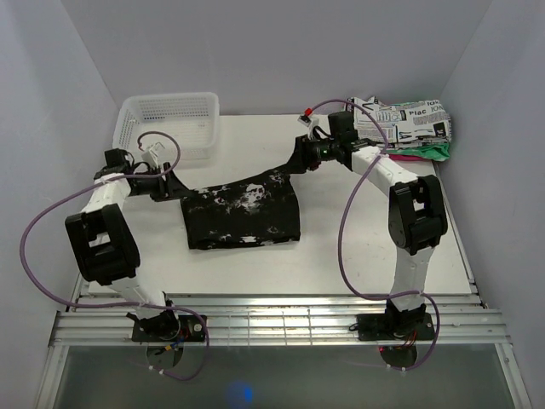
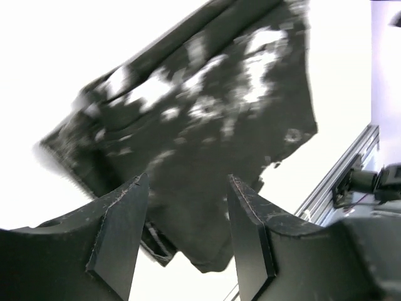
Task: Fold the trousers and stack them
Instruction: Fold the trousers
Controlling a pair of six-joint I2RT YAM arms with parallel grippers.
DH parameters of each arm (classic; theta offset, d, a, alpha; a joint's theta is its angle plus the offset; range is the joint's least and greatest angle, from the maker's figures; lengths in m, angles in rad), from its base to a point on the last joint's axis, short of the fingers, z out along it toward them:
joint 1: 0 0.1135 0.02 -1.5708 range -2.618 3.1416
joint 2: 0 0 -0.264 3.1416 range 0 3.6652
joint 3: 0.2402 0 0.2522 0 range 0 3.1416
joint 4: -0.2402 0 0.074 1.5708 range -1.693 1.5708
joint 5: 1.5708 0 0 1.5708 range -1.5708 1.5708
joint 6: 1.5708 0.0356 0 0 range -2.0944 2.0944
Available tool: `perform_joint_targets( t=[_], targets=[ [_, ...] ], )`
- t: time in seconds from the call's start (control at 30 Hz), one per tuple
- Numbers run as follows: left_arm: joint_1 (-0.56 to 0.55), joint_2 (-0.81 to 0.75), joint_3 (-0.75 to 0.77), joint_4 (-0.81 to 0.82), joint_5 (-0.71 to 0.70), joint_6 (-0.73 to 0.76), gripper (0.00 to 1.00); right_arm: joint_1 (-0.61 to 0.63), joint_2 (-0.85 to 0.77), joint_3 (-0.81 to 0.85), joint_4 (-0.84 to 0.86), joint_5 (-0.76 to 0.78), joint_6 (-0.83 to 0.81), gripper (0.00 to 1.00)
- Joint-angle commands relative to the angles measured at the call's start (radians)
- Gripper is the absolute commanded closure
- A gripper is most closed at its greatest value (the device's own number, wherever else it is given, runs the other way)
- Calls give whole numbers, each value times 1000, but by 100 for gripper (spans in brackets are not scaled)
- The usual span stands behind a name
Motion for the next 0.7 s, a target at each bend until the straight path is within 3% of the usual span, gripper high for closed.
perform_joint_targets(
  t=[0.0,0.2,0.37,0.5,0.67],
  targets=[
    [-26,-106,62,-90,121,110,37,55,35,73,5,-126,26,45],
    [-155,-45,33,-231,170,240,42,98,190,84,134,-202,156,45],
    [-146,110,-17,-424,98,424,50,96,316,139,174,-170,223,44],
    [-53,235,-24,-416,3,429,54,73,380,149,174,-92,225,42],
    [-41,269,21,-316,-15,359,51,38,376,190,153,-80,207,41]
  ],
)
